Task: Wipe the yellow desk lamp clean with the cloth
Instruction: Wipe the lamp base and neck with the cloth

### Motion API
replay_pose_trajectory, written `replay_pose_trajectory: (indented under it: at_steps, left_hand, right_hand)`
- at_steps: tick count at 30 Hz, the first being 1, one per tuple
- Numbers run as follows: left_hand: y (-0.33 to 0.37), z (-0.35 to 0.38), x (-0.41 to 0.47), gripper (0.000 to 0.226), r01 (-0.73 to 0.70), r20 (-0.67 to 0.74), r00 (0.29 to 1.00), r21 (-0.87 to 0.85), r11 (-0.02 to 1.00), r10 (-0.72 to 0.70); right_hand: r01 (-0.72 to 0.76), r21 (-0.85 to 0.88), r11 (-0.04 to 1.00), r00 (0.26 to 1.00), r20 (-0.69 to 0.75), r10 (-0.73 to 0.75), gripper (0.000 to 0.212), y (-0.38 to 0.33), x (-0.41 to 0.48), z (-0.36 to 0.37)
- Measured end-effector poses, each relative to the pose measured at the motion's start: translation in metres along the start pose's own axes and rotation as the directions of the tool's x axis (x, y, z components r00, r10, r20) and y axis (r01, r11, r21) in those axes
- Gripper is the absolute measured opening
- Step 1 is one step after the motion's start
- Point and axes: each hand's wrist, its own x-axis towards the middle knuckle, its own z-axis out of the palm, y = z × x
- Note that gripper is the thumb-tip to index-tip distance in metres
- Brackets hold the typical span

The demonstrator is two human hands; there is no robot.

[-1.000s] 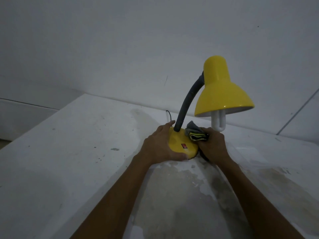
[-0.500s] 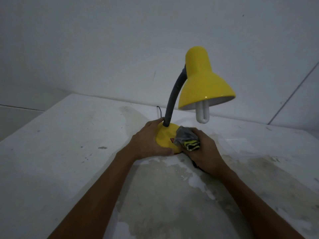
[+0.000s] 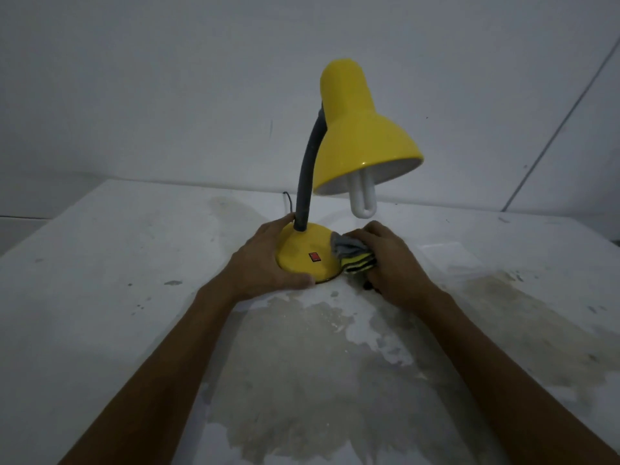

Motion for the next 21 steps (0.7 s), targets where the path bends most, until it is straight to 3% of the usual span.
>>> replay_pose_trajectory:
  at_steps: [2, 5, 9, 14, 17, 21]
  left_hand:
    - [0.000, 0.000, 0.000, 0.122, -0.007, -0.007, 1.000, 0.005, 1.000, 0.008]
    - [0.001, 0.000, 0.001, 0.121, 0.001, -0.007, 1.000, -0.011, 1.000, -0.001]
    - [0.001, 0.002, 0.002, 0.117, -0.043, -0.038, 0.998, -0.056, 0.997, 0.041]
    - [0.002, 0.000, -0.001, 0.119, -0.026, -0.040, 0.999, -0.017, 1.000, 0.026]
    - [0.003, 0.000, -0.001, 0.119, -0.016, -0.023, 1.000, 0.007, 1.000, 0.016]
    - [0.004, 0.000, 0.000, 0.119, -0.023, -0.024, 0.999, -0.002, 1.000, 0.023]
  right_hand:
    - [-0.048, -0.023, 0.999, 0.997, -0.053, 0.047, 0.059, 0.002, -0.002, -0.006]
    - [-0.004, 0.051, 0.999, 0.996, -0.094, 0.009, 0.057, -0.013, 0.001, -0.008]
    - [0.128, 0.171, 0.977, 0.991, 0.022, -0.134, 0.054, -0.036, -0.002, 0.009]
    - [0.064, -0.064, 0.996, 0.997, 0.037, -0.061, 0.066, -0.014, -0.002, 0.010]
    - [-0.042, -0.110, 0.993, 0.999, -0.029, 0.039, 0.067, -0.003, -0.002, 0.004]
    - [-0.024, 0.075, 0.997, 0.983, -0.178, 0.037, 0.058, -0.023, 0.005, 0.013]
